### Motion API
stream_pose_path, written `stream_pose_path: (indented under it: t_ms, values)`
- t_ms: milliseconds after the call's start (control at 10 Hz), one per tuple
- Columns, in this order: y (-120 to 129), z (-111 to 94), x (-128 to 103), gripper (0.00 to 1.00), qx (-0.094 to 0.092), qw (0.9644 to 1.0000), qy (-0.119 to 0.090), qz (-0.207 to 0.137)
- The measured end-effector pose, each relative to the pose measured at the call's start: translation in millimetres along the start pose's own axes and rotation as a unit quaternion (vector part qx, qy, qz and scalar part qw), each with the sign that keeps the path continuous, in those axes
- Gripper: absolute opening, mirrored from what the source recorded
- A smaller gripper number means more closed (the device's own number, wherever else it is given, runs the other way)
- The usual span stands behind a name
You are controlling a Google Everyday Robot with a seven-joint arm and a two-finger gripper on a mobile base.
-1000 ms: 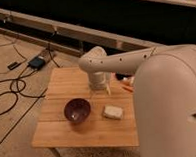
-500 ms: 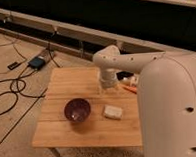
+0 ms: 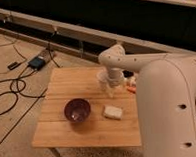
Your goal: Place the pepper on the white sponge
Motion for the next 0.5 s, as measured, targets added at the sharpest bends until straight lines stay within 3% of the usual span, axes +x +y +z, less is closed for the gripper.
stream_pose_path:
  t_ms: [100,500]
  values:
    - [-7.3,2.7,-5.4,0.65,0.025,0.9995,-0.003,-0.018]
    - [-28.3,11.4,-12.3,0.65,0.047,0.9986,-0.015,-0.019]
